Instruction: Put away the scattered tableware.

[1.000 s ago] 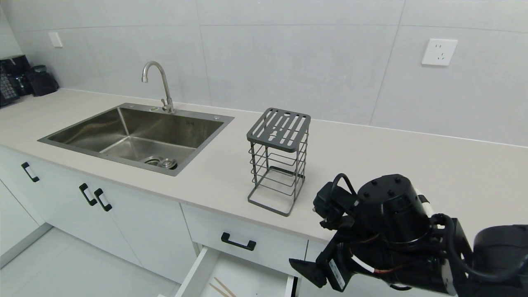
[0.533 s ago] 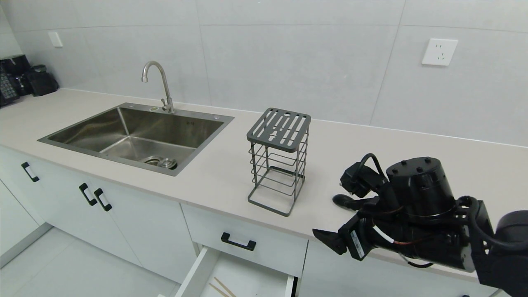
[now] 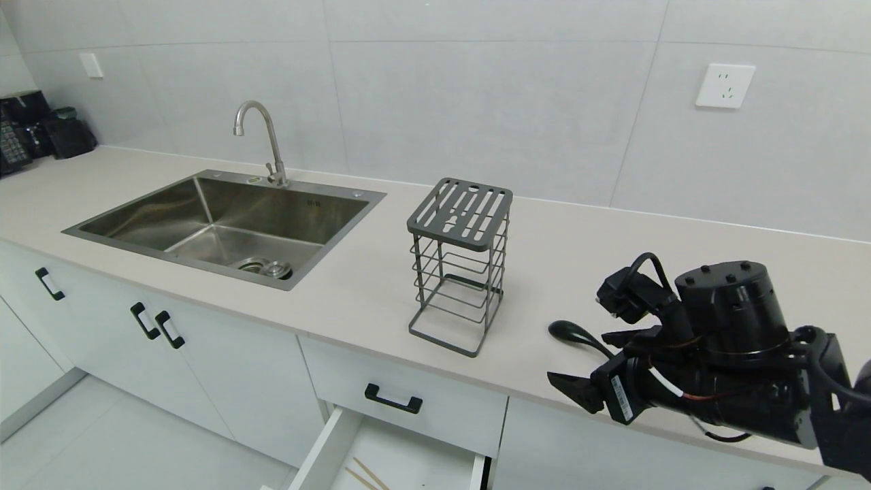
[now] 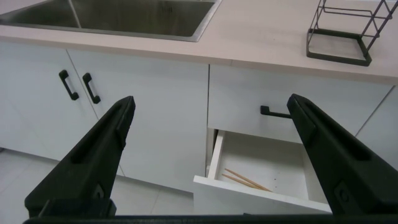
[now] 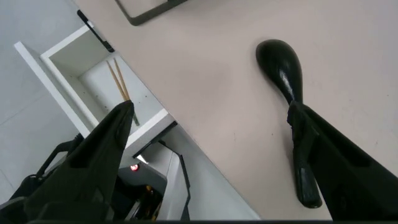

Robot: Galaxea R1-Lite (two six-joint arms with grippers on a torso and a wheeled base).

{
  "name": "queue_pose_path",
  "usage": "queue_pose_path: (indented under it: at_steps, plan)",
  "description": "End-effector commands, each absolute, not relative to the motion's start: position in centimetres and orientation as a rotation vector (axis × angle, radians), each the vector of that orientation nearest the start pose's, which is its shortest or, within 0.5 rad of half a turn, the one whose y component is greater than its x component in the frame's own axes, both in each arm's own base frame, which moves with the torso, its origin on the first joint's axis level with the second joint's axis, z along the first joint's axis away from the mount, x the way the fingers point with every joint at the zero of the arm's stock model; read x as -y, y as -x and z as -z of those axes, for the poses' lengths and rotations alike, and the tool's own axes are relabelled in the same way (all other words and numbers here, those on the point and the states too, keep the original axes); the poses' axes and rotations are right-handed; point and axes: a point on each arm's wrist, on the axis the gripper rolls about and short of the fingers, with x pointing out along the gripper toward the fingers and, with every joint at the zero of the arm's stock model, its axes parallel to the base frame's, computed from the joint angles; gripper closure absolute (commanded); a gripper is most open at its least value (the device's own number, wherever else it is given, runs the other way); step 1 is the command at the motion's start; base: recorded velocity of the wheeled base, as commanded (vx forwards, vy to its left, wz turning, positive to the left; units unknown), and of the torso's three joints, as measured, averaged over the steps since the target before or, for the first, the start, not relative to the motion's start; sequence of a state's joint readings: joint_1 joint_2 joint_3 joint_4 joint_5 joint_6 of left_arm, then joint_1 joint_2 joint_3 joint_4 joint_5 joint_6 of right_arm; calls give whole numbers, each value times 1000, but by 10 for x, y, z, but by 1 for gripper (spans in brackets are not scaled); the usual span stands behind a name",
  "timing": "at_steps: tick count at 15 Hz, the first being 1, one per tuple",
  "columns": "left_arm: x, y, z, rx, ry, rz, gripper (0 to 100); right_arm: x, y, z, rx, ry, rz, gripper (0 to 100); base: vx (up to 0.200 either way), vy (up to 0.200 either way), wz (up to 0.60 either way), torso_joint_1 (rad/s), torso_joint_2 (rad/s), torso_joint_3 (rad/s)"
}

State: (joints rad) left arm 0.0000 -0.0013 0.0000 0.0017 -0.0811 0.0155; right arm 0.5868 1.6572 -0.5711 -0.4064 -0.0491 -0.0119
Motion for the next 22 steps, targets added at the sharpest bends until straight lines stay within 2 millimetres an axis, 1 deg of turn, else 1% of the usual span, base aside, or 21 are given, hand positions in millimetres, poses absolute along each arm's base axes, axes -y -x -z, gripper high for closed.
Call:
queue_pose_path:
  at_steps: [1, 2, 5, 7, 10, 11, 16, 22]
  plan:
    - [2, 23, -75, -1, -15, 81, 0, -139, -215, -112, -664, 228, -512, 0, 0, 0, 0, 0, 0, 0]
    - [2, 23, -75, -1, -15, 83, 0, -137, -222, -105, -687, 229, -489, 0, 0, 0, 0, 0, 0, 0]
    - [2, 23, -75, -1, -15, 81, 0, -131, -229, -99, -709, 233, -461, 0, 0, 0, 0, 0, 0, 0]
    - [2, 23, -75, -1, -15, 81, 0, -132, -231, -95, -724, 246, -462, 0, 0, 0, 0, 0, 0, 0]
    - [2, 23, -75, -1, -15, 81, 0, -133, -240, -89, -735, 245, -452, 0, 0, 0, 0, 0, 0, 0]
    - [2, 23, -75, -1, -15, 81, 0, -134, -243, -85, -740, 244, -447, 0, 0, 0, 0, 0, 0, 0]
    - [2, 23, -75, -1, -15, 81, 0, -123, -261, -89, -718, 214, -390, 0, 0, 0, 0, 0, 0, 0]
    - [2, 23, -75, -1, -15, 81, 0, -112, -273, -76, -762, 204, -340, 0, 0, 0, 0, 0, 0, 0]
